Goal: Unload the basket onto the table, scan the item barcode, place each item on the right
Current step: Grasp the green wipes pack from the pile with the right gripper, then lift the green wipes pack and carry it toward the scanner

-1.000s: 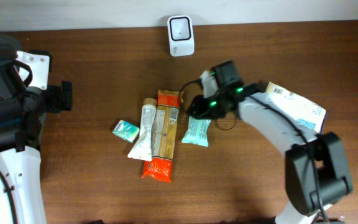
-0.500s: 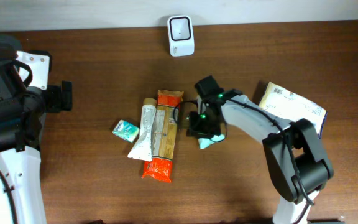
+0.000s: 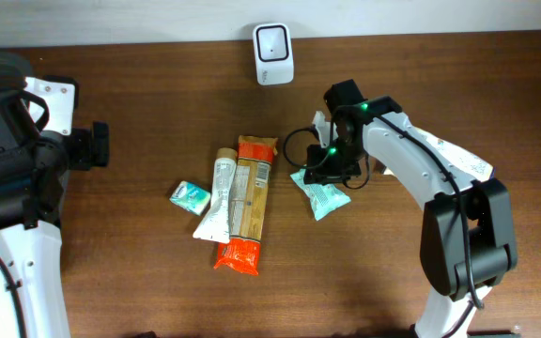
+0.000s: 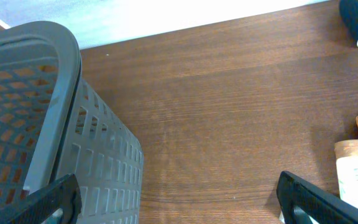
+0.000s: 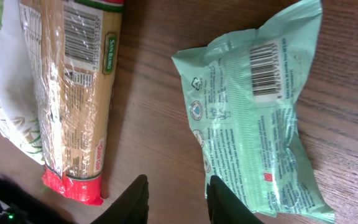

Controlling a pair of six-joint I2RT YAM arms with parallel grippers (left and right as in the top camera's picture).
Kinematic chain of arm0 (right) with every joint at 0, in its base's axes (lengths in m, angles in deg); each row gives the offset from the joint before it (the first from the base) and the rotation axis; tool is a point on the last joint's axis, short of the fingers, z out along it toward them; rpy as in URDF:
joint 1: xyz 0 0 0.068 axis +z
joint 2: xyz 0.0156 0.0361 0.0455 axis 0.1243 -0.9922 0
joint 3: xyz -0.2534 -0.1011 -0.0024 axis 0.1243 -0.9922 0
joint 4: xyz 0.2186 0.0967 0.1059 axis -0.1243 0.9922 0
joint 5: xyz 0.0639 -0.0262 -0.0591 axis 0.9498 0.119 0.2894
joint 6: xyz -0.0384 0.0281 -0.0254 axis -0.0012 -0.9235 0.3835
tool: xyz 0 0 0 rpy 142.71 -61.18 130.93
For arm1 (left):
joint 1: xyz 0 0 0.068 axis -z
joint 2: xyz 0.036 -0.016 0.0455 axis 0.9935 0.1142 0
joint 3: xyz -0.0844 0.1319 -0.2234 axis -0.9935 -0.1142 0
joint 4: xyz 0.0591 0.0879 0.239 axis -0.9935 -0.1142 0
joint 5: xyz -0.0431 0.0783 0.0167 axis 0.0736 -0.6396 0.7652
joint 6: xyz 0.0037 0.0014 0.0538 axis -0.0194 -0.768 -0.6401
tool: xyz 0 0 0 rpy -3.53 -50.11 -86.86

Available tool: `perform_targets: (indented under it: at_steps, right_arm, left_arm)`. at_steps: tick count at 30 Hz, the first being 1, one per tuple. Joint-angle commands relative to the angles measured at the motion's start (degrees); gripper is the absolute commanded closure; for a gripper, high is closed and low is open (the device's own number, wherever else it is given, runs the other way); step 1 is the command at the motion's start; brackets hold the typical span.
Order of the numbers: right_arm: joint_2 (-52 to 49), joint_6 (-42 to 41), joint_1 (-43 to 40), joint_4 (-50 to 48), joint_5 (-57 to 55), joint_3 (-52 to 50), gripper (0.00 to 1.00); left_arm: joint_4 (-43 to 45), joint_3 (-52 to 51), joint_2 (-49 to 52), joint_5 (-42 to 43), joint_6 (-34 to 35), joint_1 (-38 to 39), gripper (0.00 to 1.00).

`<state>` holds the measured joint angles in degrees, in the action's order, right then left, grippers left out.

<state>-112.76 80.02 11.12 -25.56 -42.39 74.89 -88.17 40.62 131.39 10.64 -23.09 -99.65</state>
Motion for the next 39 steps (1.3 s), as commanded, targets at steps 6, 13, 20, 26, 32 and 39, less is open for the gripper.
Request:
perform_targets:
  at_steps: [6, 13, 20, 26, 32, 39]
  right_arm:
    - [0.0, -0.5, 9.0, -1.7, -15.5, -6.2, 0.63]
    - [0.0, -0.6, 2.3, -2.1, -18.9, -6.5, 0.63]
    - [1.4, 5.5, -3.8, -2.1, -6.6, -3.8, 0.65]
    - [2.2, 13.2, -14.6, -2.2, 1.8, -0.4, 0.41]
    - [-3.8, 21.5, -17.5, -2.5, 9.3, -0.9, 0.30]
    - [-10.6, 24.0, -17.6, -3.7, 12.1, -0.9, 0.30]
  left_arm:
    - [0.1, 0.2, 0.0, 0.6, -0.9, -0.2, 0.01]
    - [0.1, 0.2, 0.0, 0.6, -0.9, -0.2, 0.01]
    - [0.1, 0.2, 0.0, 0.6, -0.9, -0.2, 0.01]
    - [0.1, 0.2, 0.0, 0.6, -0.9, -0.2, 0.01]
    - [0.1, 0.2, 0.0, 0.6, -0.9, -0.2, 0.01]
    - [0.1, 0.2, 0.0, 0.6, -0.9, -0.2, 0.01]
